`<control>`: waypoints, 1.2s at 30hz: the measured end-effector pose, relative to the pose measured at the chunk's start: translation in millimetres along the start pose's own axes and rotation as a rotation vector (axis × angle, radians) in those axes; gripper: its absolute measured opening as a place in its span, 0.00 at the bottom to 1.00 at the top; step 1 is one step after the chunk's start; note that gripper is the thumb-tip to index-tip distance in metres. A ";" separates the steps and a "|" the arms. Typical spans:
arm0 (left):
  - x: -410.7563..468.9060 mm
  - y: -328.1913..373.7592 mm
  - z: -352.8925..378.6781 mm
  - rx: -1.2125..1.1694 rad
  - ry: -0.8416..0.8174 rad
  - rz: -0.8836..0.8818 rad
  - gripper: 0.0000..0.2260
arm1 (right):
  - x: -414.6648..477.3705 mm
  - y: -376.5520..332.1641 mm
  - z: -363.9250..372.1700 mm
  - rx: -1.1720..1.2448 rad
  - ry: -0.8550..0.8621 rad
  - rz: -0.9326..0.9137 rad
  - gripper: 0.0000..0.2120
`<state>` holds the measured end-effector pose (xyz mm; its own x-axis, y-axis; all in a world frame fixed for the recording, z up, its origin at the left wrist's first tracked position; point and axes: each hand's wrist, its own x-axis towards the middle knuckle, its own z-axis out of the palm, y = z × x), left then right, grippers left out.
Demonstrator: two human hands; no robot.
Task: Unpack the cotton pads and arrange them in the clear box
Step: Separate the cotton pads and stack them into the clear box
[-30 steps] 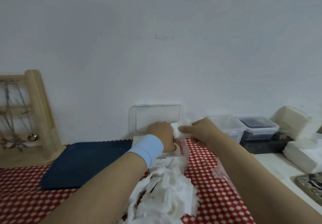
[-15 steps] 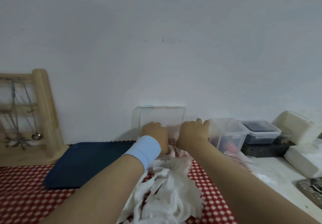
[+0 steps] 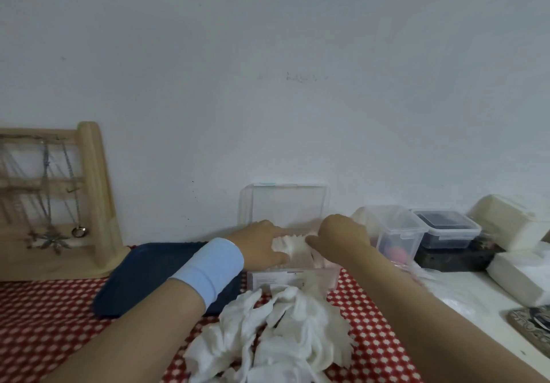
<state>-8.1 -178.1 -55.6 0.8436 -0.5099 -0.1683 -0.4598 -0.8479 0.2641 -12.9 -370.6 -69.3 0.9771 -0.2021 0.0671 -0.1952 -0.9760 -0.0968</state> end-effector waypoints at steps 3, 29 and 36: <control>-10.5 -2.2 6.2 0.050 -0.058 -0.019 0.32 | 0.3 3.4 10.4 0.064 0.046 -0.003 0.19; -40.0 -3.2 9.0 -0.282 0.149 0.017 0.27 | -59.9 -7.8 -21.3 0.271 0.101 -0.480 0.18; -79.0 -18.9 14.0 -0.491 0.305 -0.061 0.09 | -85.9 -24.6 -36.4 0.203 -0.271 -0.460 0.16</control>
<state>-70.0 -123.9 -60.6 0.9396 -0.3359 0.0654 -0.2873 -0.6705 0.6840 -95.2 -332.2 -36.5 0.9497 0.2946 -0.1067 0.2500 -0.9178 -0.3085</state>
